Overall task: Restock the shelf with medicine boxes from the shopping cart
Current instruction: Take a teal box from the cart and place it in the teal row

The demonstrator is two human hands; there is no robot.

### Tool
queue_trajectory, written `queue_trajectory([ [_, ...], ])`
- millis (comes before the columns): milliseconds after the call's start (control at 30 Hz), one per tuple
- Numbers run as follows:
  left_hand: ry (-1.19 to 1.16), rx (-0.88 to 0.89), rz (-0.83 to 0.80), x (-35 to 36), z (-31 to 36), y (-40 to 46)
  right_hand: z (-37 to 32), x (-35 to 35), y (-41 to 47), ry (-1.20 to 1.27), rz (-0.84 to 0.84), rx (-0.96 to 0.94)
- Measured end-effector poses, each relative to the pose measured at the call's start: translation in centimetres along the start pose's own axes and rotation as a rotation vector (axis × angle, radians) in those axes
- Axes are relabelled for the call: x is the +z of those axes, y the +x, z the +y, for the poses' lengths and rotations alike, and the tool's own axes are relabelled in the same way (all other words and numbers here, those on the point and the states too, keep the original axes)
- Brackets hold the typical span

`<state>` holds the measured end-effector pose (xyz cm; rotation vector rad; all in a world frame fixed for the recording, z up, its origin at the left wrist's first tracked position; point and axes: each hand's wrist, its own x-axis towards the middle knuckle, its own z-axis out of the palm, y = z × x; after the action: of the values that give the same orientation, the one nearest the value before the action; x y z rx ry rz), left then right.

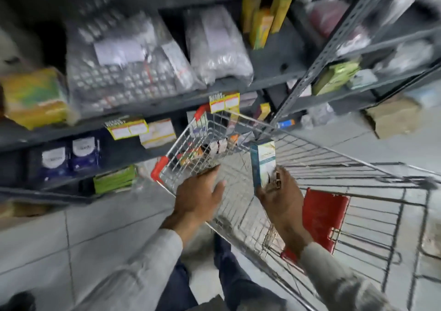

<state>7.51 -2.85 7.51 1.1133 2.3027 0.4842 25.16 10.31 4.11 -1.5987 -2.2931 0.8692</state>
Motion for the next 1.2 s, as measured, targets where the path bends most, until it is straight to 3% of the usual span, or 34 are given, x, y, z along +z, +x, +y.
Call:
queue_trajectory([
  [267,-0.077,0.33,0.618,-20.6,7.5,-0.8,-16.6,-12.9,0.5,0.212,0.464,-0.365],
  [467,0.007,0.371,1.008,-34.3,7.0,-1.4,-27.3,-20.4,4.1,0.439,0.535,-0.518],
  [633,0.17,0.171,0.875,-41.4,4.6,1.3,-34.6,-23.7,7.8,0.497,0.586,-0.578],
  [767,0.335,0.092,0.731,-41.5,3.4,3.5,-38.2,-24.6,12.2,0.459,0.55,-0.526],
  [1200,0.505,0.066,0.734,-40.6,2.2,5.6,-40.1,-24.6,24.1,0.354,0.521,-0.39],
])
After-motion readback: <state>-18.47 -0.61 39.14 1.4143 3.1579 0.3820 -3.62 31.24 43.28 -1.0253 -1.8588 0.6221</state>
